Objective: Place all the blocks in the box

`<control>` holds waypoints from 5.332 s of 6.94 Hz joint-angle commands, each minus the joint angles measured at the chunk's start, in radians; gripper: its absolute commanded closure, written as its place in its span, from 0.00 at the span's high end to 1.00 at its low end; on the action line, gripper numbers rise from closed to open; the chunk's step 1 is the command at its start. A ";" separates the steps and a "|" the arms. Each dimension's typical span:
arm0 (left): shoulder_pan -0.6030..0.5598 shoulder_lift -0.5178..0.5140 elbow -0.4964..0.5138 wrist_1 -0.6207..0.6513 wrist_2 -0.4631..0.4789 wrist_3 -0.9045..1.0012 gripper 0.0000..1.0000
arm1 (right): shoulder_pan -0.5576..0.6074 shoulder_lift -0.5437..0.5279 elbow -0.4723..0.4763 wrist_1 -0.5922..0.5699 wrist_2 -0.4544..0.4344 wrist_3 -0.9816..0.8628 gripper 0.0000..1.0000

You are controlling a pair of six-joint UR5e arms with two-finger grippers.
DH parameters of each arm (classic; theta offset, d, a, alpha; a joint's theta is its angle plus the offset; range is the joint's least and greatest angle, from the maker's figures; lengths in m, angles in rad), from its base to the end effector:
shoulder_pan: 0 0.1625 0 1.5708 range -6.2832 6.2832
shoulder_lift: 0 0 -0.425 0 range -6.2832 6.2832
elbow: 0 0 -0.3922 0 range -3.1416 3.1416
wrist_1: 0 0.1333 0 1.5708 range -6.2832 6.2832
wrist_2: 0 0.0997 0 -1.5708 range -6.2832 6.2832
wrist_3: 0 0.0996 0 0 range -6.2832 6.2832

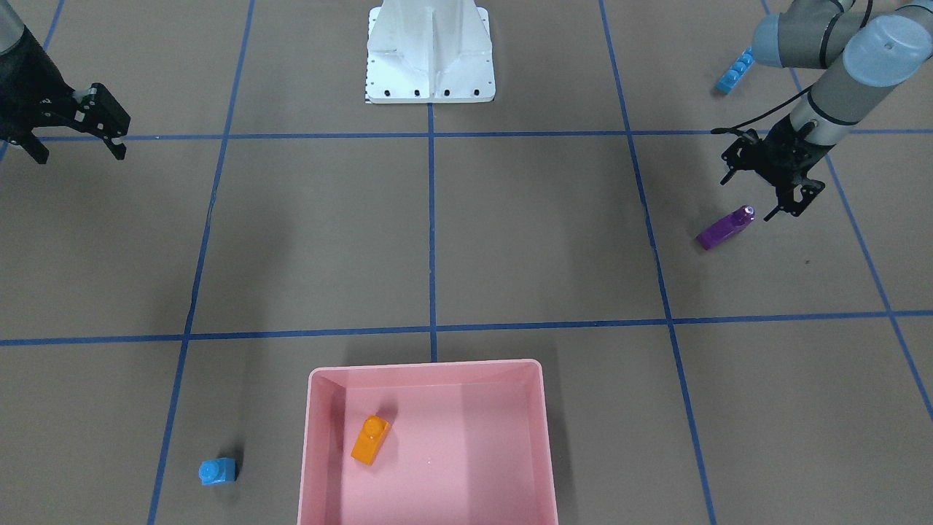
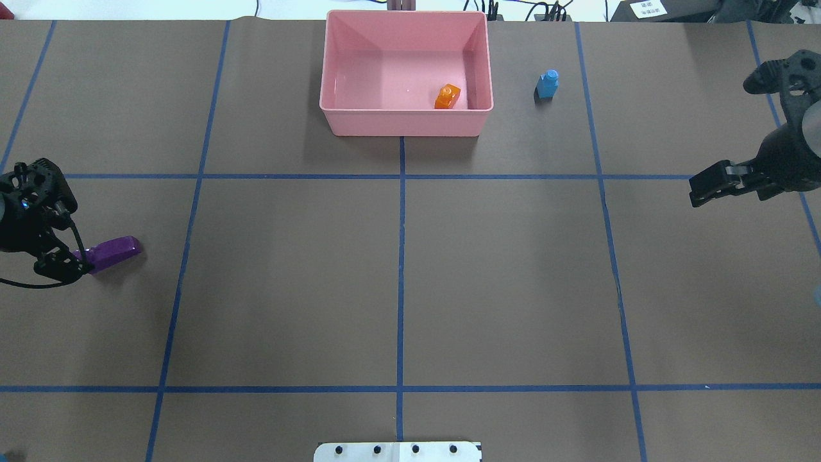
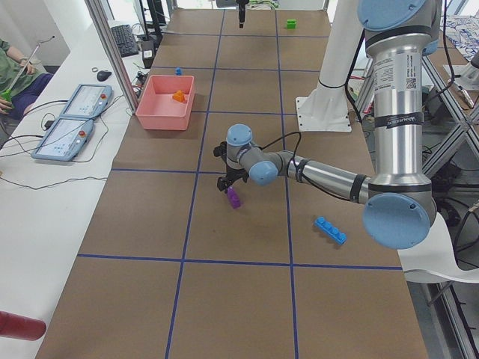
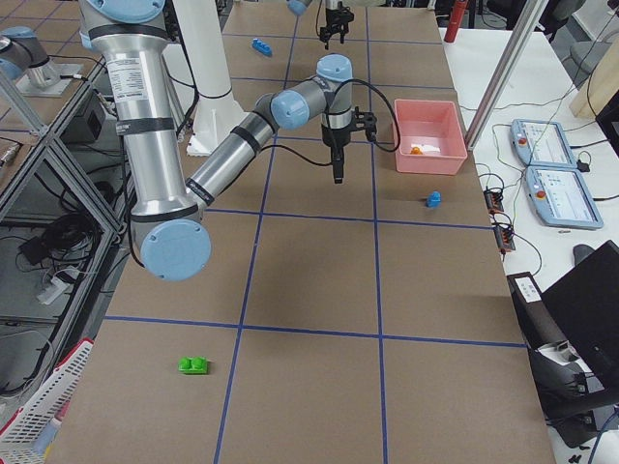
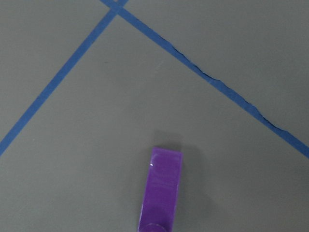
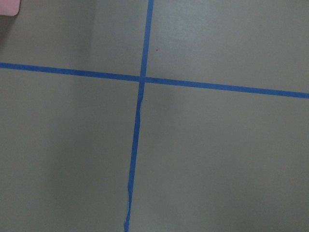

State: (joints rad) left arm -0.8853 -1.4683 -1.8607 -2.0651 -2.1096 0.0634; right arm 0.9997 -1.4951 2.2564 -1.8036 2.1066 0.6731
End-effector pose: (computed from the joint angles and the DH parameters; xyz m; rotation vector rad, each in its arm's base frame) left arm 0.2359 -0.4183 0.5158 0.4910 0.7203 0.8862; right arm -0.1714 -0.4192 0.3394 0.1141 -0.7251 -0.0442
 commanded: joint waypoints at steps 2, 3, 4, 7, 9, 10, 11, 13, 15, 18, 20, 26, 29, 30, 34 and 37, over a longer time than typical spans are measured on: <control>0.038 -0.015 0.060 -0.003 0.054 0.070 1.00 | -0.022 -0.060 0.003 0.033 0.000 0.000 1.00; 0.051 -0.026 0.081 -0.003 0.053 0.072 1.00 | -0.033 -0.062 0.003 0.033 -0.005 0.000 1.00; 0.051 -0.049 0.109 -0.003 0.053 0.073 1.00 | -0.036 -0.062 0.003 0.033 -0.003 0.002 1.00; 0.051 -0.067 0.138 -0.003 0.040 0.073 0.35 | -0.036 -0.060 0.005 0.033 -0.003 0.003 1.00; 0.048 -0.057 0.120 -0.004 0.037 0.062 0.00 | -0.036 -0.060 0.005 0.033 -0.002 0.003 1.00; 0.043 -0.050 0.094 -0.004 0.014 0.044 0.00 | -0.036 -0.060 0.005 0.033 -0.003 0.003 1.00; 0.039 -0.049 0.066 -0.004 -0.030 -0.067 0.00 | -0.035 -0.057 0.003 0.033 -0.002 0.002 1.00; 0.003 -0.066 -0.015 -0.001 -0.027 -0.401 0.00 | -0.036 -0.040 -0.009 0.033 0.000 -0.006 1.00; -0.003 -0.162 -0.028 0.005 -0.018 -0.717 0.00 | -0.035 0.002 -0.046 0.032 -0.002 -0.006 1.00; 0.000 -0.463 0.043 0.211 -0.020 -0.939 0.00 | -0.035 0.015 -0.047 0.032 -0.003 -0.004 1.00; 0.000 -0.749 0.226 0.394 -0.020 -0.942 0.00 | -0.035 0.016 -0.049 0.032 -0.003 -0.001 1.00; -0.017 -1.344 1.084 0.284 0.067 -1.025 0.00 | -0.032 0.061 -0.101 0.033 -0.003 -0.007 1.00; -0.009 -1.385 1.258 0.123 0.088 -0.980 0.25 | -0.032 0.062 -0.107 0.033 -0.003 -0.007 1.00; 0.003 -1.386 1.258 0.122 0.088 -0.958 0.55 | -0.032 0.062 -0.107 0.033 -0.003 -0.009 1.00; 0.009 -1.373 1.138 0.146 0.070 -0.953 0.99 | -0.024 0.157 -0.186 0.033 -0.003 -0.006 1.00; -0.021 -1.131 0.644 0.469 0.030 -0.836 1.00 | 0.008 0.376 -0.427 0.033 -0.002 -0.007 1.00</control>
State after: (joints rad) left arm -0.8974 -2.7166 -1.0102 -1.7048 -2.0733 -0.8523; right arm 1.0011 -1.2053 1.9288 -1.7713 2.1054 0.6654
